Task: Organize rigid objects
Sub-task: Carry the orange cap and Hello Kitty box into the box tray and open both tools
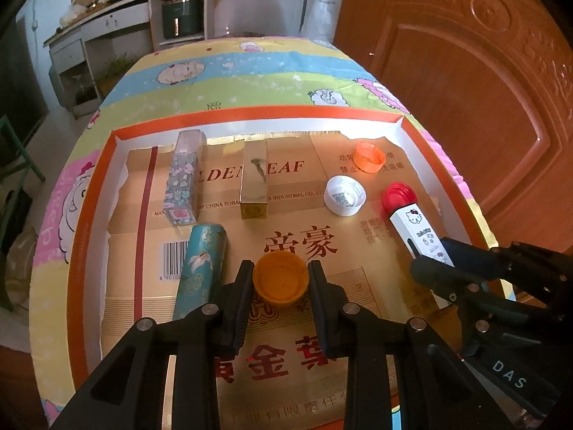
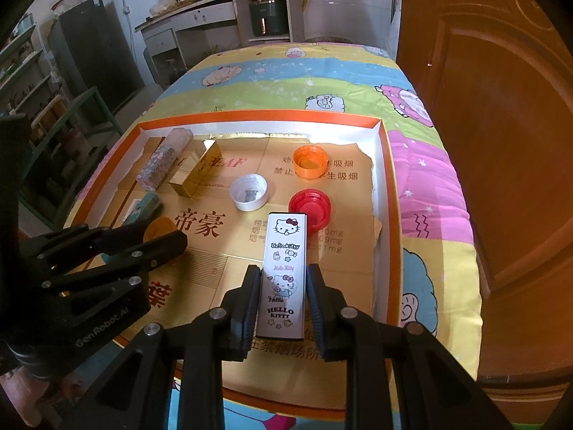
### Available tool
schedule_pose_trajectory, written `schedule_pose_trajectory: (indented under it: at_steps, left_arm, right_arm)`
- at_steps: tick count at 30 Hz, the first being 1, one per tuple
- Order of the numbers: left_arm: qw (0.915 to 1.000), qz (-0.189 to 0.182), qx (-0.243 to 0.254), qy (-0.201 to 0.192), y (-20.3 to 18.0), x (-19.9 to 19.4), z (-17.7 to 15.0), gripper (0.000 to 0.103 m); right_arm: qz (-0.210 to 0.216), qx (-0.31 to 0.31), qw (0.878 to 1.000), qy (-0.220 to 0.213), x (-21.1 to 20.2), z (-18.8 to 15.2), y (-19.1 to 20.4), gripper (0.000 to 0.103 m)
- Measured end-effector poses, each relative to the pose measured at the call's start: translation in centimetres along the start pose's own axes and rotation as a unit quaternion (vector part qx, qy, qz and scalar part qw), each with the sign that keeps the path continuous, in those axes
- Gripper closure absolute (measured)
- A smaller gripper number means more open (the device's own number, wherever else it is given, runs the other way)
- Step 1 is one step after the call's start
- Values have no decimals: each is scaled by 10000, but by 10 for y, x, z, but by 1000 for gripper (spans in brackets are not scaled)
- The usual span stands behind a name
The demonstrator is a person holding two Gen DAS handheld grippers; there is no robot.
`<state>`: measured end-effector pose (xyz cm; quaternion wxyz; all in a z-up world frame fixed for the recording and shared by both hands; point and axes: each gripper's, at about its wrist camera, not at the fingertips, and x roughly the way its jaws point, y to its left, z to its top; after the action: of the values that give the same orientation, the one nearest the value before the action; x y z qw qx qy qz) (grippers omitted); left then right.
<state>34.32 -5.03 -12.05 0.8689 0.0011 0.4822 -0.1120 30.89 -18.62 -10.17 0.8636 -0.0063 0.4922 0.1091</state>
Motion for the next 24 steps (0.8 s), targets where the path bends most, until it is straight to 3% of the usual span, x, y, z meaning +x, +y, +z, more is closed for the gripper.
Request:
schedule_pose_trajectory:
  at_steps: [7, 13, 24]
  left_arm:
    - [9998, 33, 139, -111, -2, 1, -3, 72]
    - [9998, -49, 137, -158, -2, 0, -5, 52]
    - [9996, -12, 114, -256, -1, -6, -7, 50]
  right_arm:
    - [-99, -45, 9999, -4, 5, -1, 1, 76]
    - [-87, 13, 10000, 6, 7, -3, 1, 76]
    - [8, 168, 9997, -155, -5, -7, -5, 75]
